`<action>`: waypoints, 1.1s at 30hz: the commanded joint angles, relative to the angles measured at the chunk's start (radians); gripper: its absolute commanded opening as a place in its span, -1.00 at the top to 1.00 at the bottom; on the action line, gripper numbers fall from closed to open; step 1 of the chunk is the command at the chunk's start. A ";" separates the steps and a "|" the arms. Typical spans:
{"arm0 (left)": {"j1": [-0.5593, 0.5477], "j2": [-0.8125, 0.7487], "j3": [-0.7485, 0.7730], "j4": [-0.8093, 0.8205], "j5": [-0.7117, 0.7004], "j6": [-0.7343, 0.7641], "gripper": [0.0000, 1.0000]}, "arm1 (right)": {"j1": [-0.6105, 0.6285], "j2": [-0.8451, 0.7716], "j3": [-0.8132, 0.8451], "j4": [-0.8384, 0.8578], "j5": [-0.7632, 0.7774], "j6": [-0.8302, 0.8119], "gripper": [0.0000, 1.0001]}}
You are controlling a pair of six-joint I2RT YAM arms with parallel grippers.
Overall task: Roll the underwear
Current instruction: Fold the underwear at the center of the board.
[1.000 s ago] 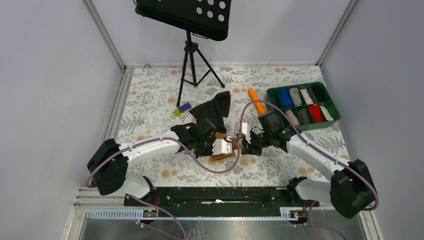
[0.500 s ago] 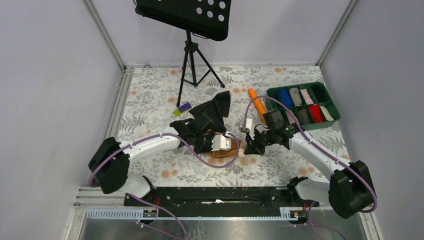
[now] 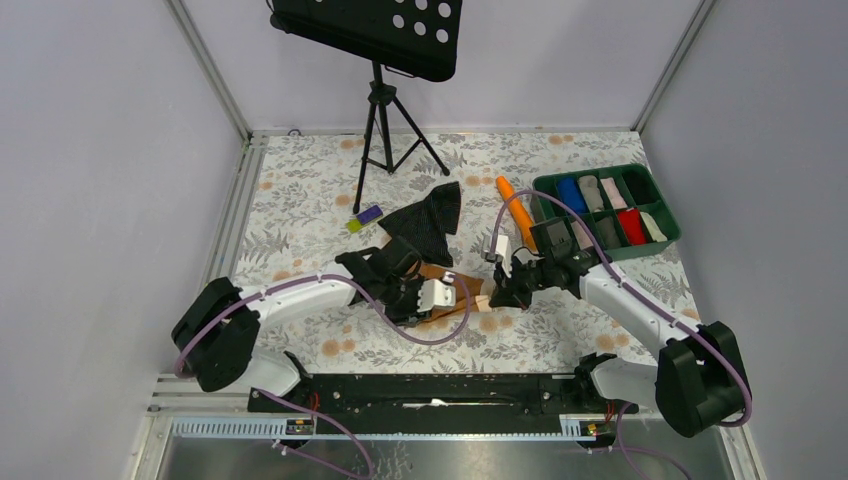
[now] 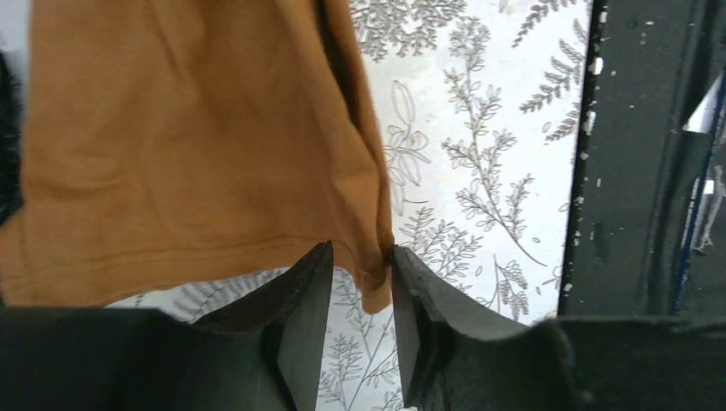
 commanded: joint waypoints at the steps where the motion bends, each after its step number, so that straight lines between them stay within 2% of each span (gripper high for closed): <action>1: 0.005 0.005 0.006 0.049 0.117 0.038 0.27 | -0.003 0.002 -0.011 -0.041 -0.026 -0.077 1.00; 3: 0.013 0.013 0.058 -0.028 0.145 0.075 0.29 | -0.005 0.012 -0.001 -0.126 -0.036 -0.144 0.93; 4: 0.021 0.012 0.085 -0.070 0.153 0.090 0.29 | -0.003 0.022 0.009 -0.179 -0.037 -0.189 0.81; 6: 0.053 0.001 0.122 -0.146 0.181 0.123 0.28 | -0.002 0.046 0.035 -0.301 -0.021 -0.285 0.42; 7: 0.074 -0.005 0.132 -0.170 0.195 0.134 0.28 | -0.003 0.052 0.051 -0.359 -0.007 -0.319 0.32; 10: 0.150 -0.014 0.137 -0.170 0.243 0.132 0.26 | -0.015 0.042 0.091 -0.422 0.037 -0.325 0.20; 14: 0.215 0.036 0.128 -0.027 0.274 0.004 0.24 | -0.068 0.024 0.141 -0.358 -0.027 -0.245 0.04; 18: 0.227 0.109 0.129 0.169 0.207 -0.142 0.23 | -0.073 0.062 0.119 -0.050 0.039 0.069 0.02; 22: 0.248 0.197 0.192 0.225 0.262 -0.209 0.22 | -0.073 0.097 0.090 0.080 0.065 0.095 0.02; 24: 0.262 0.255 0.234 0.194 0.314 -0.228 0.23 | -0.073 0.122 0.092 0.088 0.083 0.066 0.08; 28: 0.276 0.333 0.252 0.159 0.356 -0.242 0.29 | -0.073 0.200 0.110 0.065 0.047 0.010 0.49; 33: 0.290 0.364 0.228 0.173 0.325 -0.308 0.31 | -0.071 0.378 0.199 -0.124 -0.012 -0.128 0.72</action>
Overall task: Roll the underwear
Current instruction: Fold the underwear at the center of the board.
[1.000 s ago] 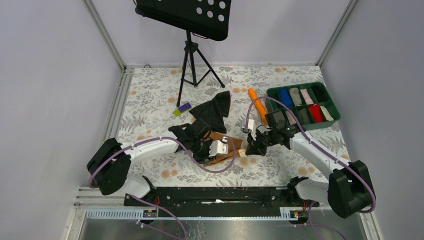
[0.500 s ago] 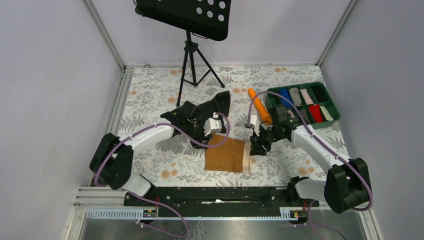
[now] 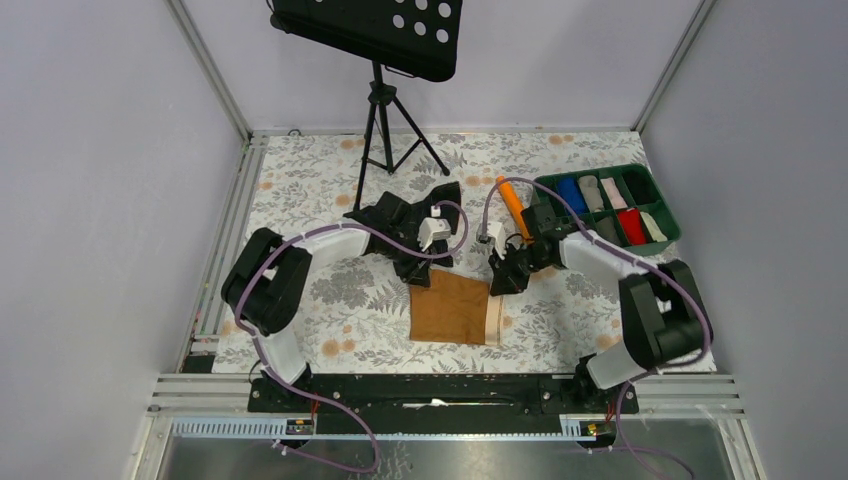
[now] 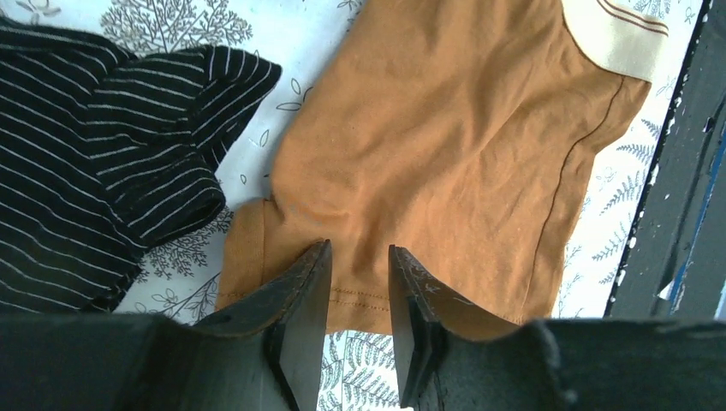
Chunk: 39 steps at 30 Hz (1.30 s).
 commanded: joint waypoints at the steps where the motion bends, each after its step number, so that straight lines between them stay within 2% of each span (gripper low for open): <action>1: 0.013 0.017 0.000 0.033 0.030 -0.078 0.32 | -0.001 0.131 0.099 -0.165 -0.048 -0.132 0.75; 4: 0.023 0.030 -0.026 0.057 -0.007 -0.119 0.33 | -0.002 0.194 0.104 -0.175 0.007 -0.152 0.79; 9: 0.038 0.046 -0.066 0.064 -0.052 -0.169 0.35 | -0.001 0.271 0.105 -0.089 0.093 -0.084 0.82; 15: 0.050 0.015 -0.106 0.021 -0.054 -0.154 0.37 | 0.067 0.274 0.070 -0.019 0.182 -0.049 0.81; 20: 0.062 -0.092 -0.071 -0.090 0.066 -0.051 0.33 | 0.080 0.226 0.141 -0.146 0.144 -0.067 0.77; 23: 0.072 -0.190 -0.048 -0.118 0.030 0.034 0.23 | 0.078 0.151 0.205 -0.238 0.142 -0.103 0.74; 27: 0.093 -0.212 -0.009 -0.092 -0.113 0.079 0.10 | 0.076 0.104 0.252 -0.267 0.179 -0.135 0.60; 29: 0.106 -0.174 0.020 -0.093 -0.147 0.092 0.06 | 0.074 0.119 0.266 -0.266 0.222 -0.158 0.42; 31: 0.116 -0.117 0.060 -0.116 -0.162 0.099 0.02 | 0.061 0.152 0.282 -0.265 0.240 -0.177 0.32; 34: 0.122 -0.024 0.112 -0.154 -0.159 0.099 -0.22 | 0.039 0.218 0.318 -0.266 0.234 -0.180 0.13; 39: 0.130 0.084 0.142 -0.140 -0.156 0.039 -0.22 | 0.035 0.323 0.364 -0.267 0.226 -0.188 0.04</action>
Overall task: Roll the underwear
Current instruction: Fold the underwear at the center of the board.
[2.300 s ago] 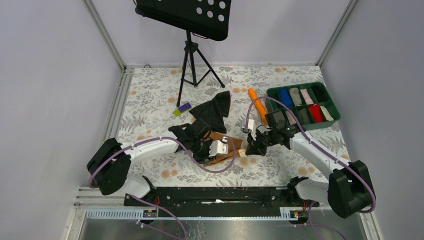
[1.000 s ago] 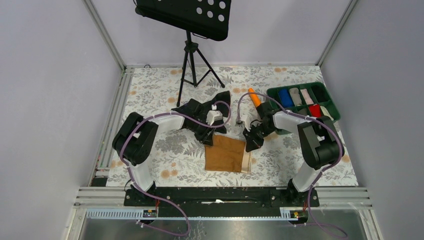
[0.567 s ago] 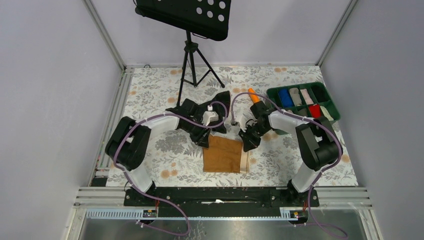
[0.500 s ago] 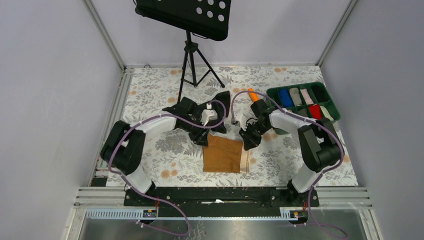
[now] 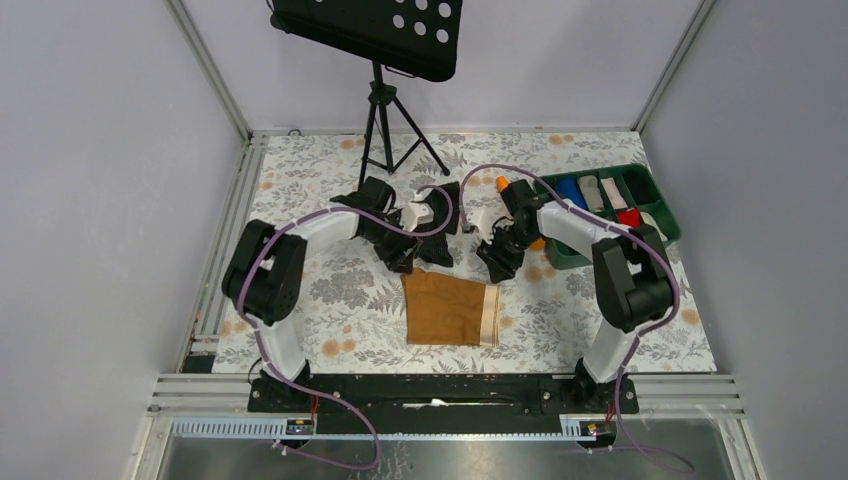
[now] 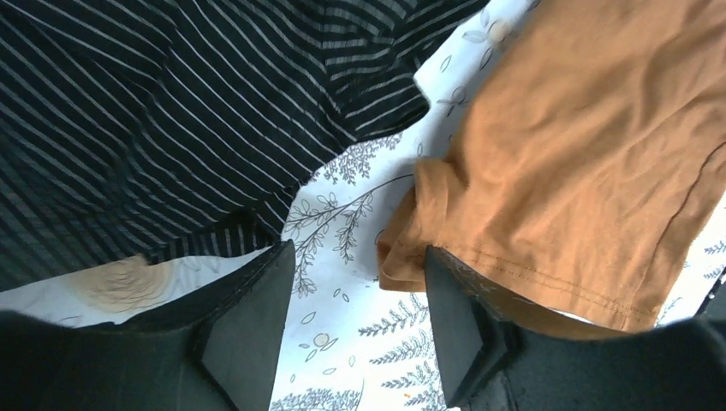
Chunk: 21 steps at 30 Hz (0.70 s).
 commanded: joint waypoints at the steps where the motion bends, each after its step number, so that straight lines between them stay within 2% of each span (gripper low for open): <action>1: 0.007 0.087 0.056 -0.035 -0.015 -0.029 -0.19 | -0.007 0.085 0.059 -0.037 0.010 -0.031 0.03; 6: 0.018 0.153 0.071 -0.114 0.046 -0.023 0.02 | -0.006 0.159 0.077 -0.059 0.000 -0.039 0.03; 14: 0.040 0.165 0.072 -0.148 0.091 -0.003 0.32 | -0.008 0.191 0.053 -0.066 -0.006 -0.057 0.10; 17: 0.058 0.144 0.077 -0.152 0.117 -0.008 0.32 | -0.019 0.176 0.060 -0.079 -0.031 -0.050 0.09; 21: 0.071 0.098 0.073 -0.151 0.161 0.006 0.17 | -0.040 0.143 0.111 -0.129 -0.096 -0.034 0.08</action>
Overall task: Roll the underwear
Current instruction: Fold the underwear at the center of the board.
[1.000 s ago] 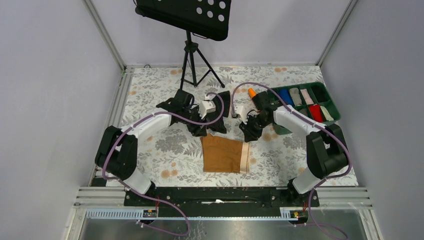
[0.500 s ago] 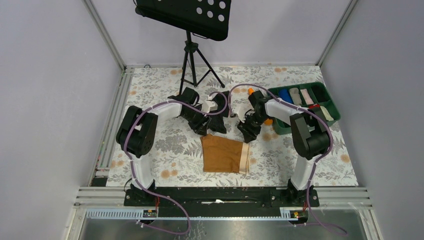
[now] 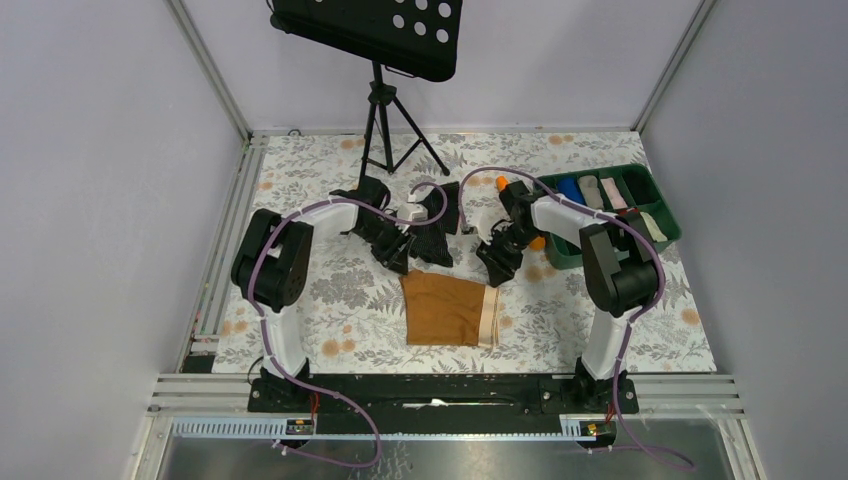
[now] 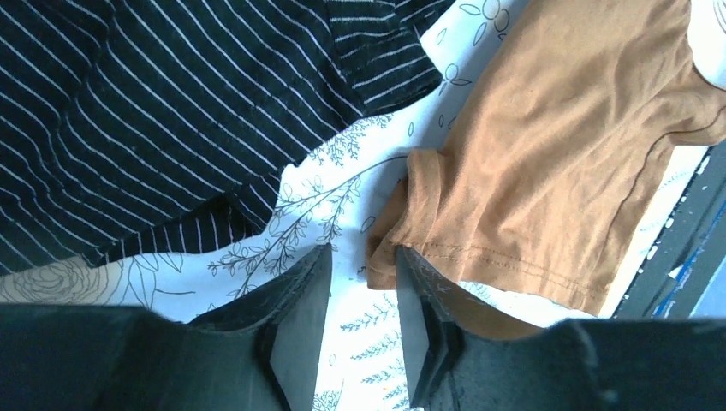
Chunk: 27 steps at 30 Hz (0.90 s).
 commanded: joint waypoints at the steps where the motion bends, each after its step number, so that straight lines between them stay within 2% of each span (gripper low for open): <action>1: 0.017 -0.043 0.002 -0.035 0.067 0.031 0.13 | -0.021 -0.014 0.056 -0.090 -0.077 0.001 0.08; 7: 0.021 -0.066 -0.007 -0.025 0.153 0.020 -0.05 | -0.021 -0.021 0.075 -0.154 -0.138 -0.013 -0.02; 12: 0.020 -0.025 -0.005 0.017 0.132 -0.045 -0.14 | -0.019 0.002 0.039 -0.116 -0.113 -0.022 -0.09; 21: 0.022 -0.007 0.016 -0.004 0.156 -0.059 -0.18 | -0.016 0.019 -0.031 -0.080 -0.050 -0.059 -0.07; 27: 0.012 0.012 0.033 0.016 0.061 -0.105 -0.18 | -0.004 0.022 -0.083 -0.024 -0.003 -0.059 0.01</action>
